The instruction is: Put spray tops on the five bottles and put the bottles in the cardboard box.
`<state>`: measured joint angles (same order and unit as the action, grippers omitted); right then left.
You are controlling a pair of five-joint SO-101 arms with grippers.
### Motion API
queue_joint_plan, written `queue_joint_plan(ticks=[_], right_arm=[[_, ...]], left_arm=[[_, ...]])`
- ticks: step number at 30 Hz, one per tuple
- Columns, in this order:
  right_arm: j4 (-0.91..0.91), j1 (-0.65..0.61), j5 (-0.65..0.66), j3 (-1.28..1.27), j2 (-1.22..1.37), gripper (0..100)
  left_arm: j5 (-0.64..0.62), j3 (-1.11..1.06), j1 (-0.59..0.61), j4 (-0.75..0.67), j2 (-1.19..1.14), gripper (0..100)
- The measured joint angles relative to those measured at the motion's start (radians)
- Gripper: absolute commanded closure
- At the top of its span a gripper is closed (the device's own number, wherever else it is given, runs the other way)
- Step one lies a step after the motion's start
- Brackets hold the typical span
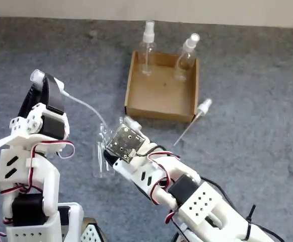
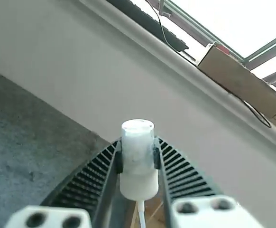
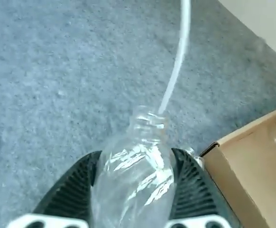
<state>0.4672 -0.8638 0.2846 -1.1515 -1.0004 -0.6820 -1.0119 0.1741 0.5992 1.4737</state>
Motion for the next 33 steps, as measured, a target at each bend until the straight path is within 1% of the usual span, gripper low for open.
queue_joint_plan(ticks=[5, 8, 15, 21, 27, 33], right_arm=[[0.0, 0.0, 0.0, 0.0, 0.0, 99.5], [0.0, 0.0, 0.0, 0.0, 0.0, 99.5], [0.0, 0.043, 0.0, 0.0, 0.0, 99.5], [0.0, 0.046, 0.0, 0.0, 0.0, 99.5], [0.0, 0.046, 0.0, 0.0, 0.0, 99.5], [0.0, 0.046, 0.0, 0.0, 0.0, 99.5]], left_arm=[[0.003, -0.014, -0.086, 0.06, 0.006, 100], [0.021, -0.014, -0.11, 0.087, 0.006, 100], [0.025, 0.006, -0.112, 0.089, 0.006, 100], [0.025, 0.101, -0.112, 0.089, 0.018, 100], [0.026, 0.112, -0.112, 0.1, 0.018, 100], [0.074, 0.123, -0.112, 0.127, 0.018, 100]])
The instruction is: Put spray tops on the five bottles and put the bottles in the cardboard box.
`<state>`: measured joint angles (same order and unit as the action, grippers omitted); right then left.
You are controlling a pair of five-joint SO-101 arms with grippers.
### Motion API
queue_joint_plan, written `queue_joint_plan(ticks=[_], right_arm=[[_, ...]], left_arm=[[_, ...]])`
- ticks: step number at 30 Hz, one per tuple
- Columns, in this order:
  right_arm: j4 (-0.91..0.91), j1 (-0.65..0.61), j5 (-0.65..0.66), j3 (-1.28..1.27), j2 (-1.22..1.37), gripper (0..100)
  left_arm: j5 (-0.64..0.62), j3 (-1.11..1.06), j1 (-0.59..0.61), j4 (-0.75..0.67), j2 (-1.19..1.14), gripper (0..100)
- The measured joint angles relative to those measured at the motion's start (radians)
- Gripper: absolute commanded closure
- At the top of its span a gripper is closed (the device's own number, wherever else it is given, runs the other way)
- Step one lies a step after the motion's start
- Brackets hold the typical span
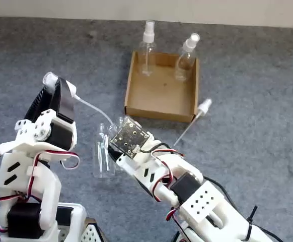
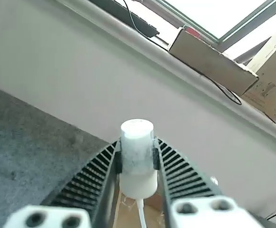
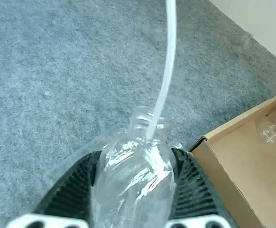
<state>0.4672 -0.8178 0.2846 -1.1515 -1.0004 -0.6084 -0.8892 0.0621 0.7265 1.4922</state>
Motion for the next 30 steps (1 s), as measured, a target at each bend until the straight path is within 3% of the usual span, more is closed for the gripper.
queue_joint_plan(ticks=[16, 24, 30], right_arm=[[0.0, 0.002, 0.0, 0.0, 0.0, 99.5], [0.0, 0.002, 0.0, 0.0, 0.0, 99.5], [0.0, 0.002, 0.0, 0.0, 0.0, 99.5]], left_arm=[[-0.002, 0.048, 0.075, -0.002, 0.0, 100], [-0.017, -0.043, 0.075, -0.091, -0.005, 100], [-0.017, -0.08, -0.002, -0.095, 0.0, 100]])
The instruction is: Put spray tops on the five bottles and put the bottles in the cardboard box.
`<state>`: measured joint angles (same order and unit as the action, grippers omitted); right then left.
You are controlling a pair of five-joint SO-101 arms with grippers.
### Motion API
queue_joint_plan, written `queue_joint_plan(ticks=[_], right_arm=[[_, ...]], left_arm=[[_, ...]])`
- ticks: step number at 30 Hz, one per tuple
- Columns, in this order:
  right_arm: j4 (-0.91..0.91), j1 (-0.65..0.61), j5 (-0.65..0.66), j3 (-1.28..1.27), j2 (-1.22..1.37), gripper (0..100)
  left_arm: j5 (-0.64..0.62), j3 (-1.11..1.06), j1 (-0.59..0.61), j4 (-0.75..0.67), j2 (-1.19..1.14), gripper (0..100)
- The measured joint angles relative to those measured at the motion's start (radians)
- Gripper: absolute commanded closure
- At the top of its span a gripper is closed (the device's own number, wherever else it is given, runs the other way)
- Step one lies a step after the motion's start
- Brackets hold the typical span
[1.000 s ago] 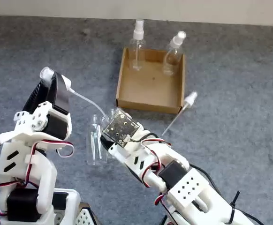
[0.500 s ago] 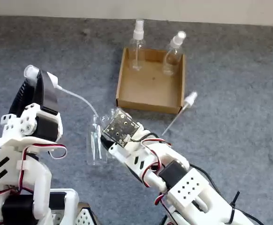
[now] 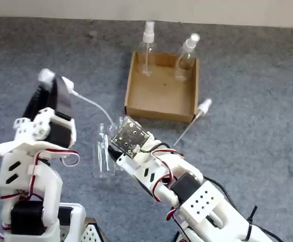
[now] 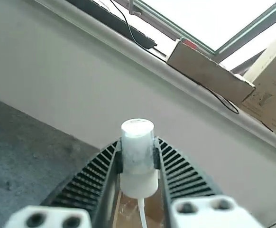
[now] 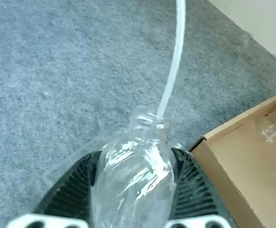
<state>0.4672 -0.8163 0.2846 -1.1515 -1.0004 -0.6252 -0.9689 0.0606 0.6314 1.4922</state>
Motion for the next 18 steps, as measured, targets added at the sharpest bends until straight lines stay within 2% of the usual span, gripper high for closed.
queue_joint_plan(ticks=[5, 12, 18], right_arm=[[0.0, 0.0, 0.0, 0.0, 0.0, 99.5], [0.0, 0.0, 0.0, 0.0, 0.0, 99.5], [-0.005, 0.0, 0.0, -0.002, 0.0, 99.5]], left_arm=[[0.0, -0.034, -0.064, 0.068, -0.008, 100], [0.008, -0.097, -0.084, 0.127, -0.011, 100], [0.089, -0.207, -0.227, 0.127, -0.009, 100]])
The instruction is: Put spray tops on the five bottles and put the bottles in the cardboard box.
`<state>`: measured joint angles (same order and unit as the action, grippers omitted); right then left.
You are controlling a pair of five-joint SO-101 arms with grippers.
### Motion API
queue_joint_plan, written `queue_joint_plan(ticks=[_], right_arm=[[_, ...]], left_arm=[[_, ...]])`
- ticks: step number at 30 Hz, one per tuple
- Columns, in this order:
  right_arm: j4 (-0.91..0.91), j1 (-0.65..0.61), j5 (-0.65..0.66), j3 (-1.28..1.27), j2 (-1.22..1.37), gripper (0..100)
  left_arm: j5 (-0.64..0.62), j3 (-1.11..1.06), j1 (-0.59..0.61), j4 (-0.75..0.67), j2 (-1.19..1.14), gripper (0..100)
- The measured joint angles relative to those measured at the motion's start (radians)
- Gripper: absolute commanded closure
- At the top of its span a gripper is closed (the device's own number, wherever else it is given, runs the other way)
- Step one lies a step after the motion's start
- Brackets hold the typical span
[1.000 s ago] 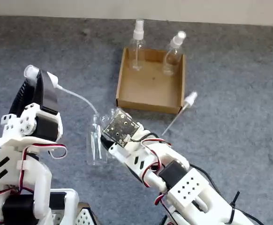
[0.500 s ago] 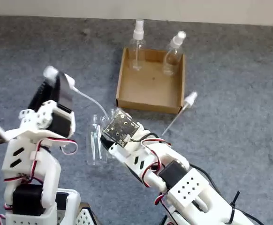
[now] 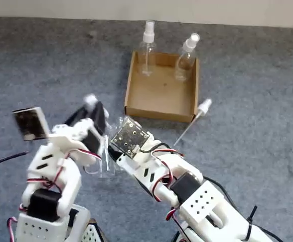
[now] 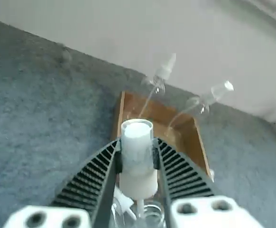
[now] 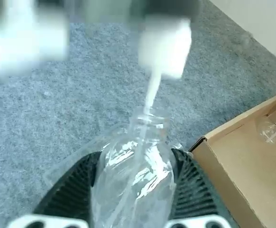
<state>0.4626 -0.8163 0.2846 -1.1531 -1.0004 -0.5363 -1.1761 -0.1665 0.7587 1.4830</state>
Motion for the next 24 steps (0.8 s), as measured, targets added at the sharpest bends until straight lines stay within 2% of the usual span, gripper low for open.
queue_joint_plan(ticks=[5, 8, 17, 24], right_arm=[[0.0, 0.025, 0.0, 0.0, 0.0, 99.5], [0.0, 0.055, -0.011, -0.002, 0.002, 99.5], [-0.002, 0.117, -0.183, -0.003, 0.002, 99.5], [-0.021, 0.118, -0.199, -0.003, 0.002, 99.5]], left_arm=[[0.077, -0.048, -0.121, 0.0, 0.009, 100], [0.086, -0.071, -0.135, -0.005, 0.009, 100], [0.089, -0.074, -0.152, -0.009, 0.011, 100], [0.089, -0.074, -0.152, -0.009, 0.011, 99]])
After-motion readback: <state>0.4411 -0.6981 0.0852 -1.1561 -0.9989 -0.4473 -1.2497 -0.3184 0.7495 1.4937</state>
